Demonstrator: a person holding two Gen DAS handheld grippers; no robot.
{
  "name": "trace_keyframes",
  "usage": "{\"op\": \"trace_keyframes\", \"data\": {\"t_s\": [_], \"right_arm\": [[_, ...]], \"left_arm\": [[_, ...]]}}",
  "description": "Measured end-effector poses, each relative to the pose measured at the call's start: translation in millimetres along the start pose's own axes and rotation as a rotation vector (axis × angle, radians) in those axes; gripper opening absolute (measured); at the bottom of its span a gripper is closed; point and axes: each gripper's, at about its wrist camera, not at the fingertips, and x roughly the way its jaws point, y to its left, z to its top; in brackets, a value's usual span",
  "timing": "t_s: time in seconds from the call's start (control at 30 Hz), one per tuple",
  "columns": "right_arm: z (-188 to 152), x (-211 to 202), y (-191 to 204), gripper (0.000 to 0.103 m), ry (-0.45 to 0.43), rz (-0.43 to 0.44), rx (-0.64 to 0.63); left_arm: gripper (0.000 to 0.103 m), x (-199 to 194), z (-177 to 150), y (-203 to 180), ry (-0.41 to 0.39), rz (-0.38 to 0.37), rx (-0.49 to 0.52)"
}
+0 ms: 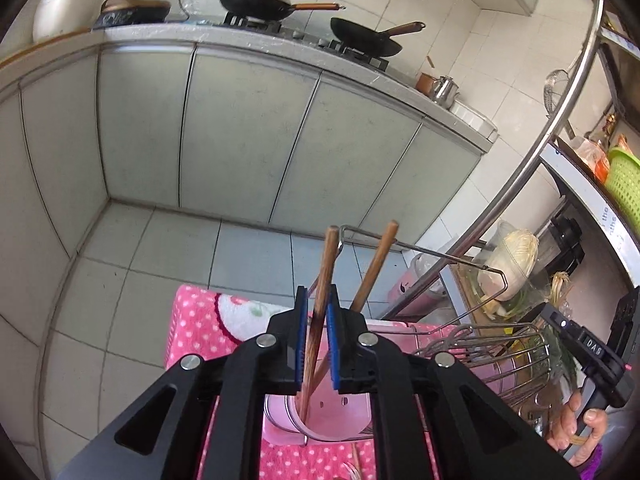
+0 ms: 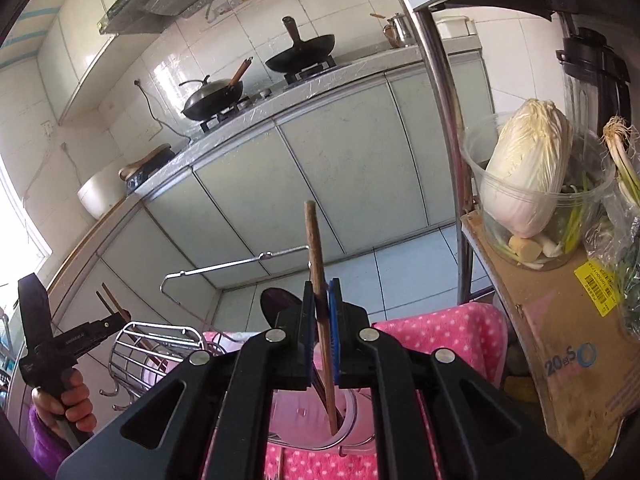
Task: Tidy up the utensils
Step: 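Carry both chopsticks over the pink cup with the left and right tools, then open the left tool over the pink cup while the right tool opens too, then lower both tools back to the utensils on the pink cloth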
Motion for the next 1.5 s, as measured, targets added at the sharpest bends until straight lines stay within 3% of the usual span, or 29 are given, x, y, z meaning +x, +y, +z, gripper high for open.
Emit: {"op": "trace_keyframes", "data": {"t_s": [0.13, 0.23, 0.3, 0.53, 0.73, 0.9, 1.2, 1.43, 1.5], "right_arm": [[0.5, 2.3, 1.8, 0.009, 0.039, 0.012, 0.013], [1.6, -6.3, 6.8, 0.027, 0.023, 0.005, -0.01], [2.2, -12.8, 11.0, 0.036, 0.013, 0.002, -0.029], [-10.5, -44.3, 18.5, 0.036, -0.031, -0.048, -0.084], [-46.8, -75.4, 15.4, 0.036, -0.046, -0.076, -0.095], [-91.9, -85.5, 11.4, 0.036, 0.005, -0.043, -0.071], [-166.4, -57.1, 8.9, 0.036, 0.204, -0.002, -0.036], [-192.5, -37.3, 4.9, 0.035, 0.308, 0.036, 0.007], [-194.7, -31.9, 1.0, 0.028, 0.334, 0.058, 0.03]], "left_arm": [[0.017, -9.5, -2.0, 6.6, -0.017, -0.009, -0.042], [0.028, -22.6, -2.4, 5.3, -0.045, -0.011, -0.018], [0.028, -32.1, -2.5, 3.3, -0.064, 0.0, 0.001], [0.028, -64.7, -16.3, 4.7, -0.105, -0.017, 0.0], [0.029, -90.3, -51.4, -0.2, -0.105, -0.036, 0.042], [0.029, -91.1, -90.0, -6.4, -0.029, -0.076, 0.06], [0.028, -28.2, -175.9, -16.8, 0.276, -0.115, 0.068], [0.025, 21.7, -213.0, -22.5, 0.456, -0.099, 0.066], [0.023, 34.3, -219.9, -24.1, 0.498, -0.087, 0.069]]}}
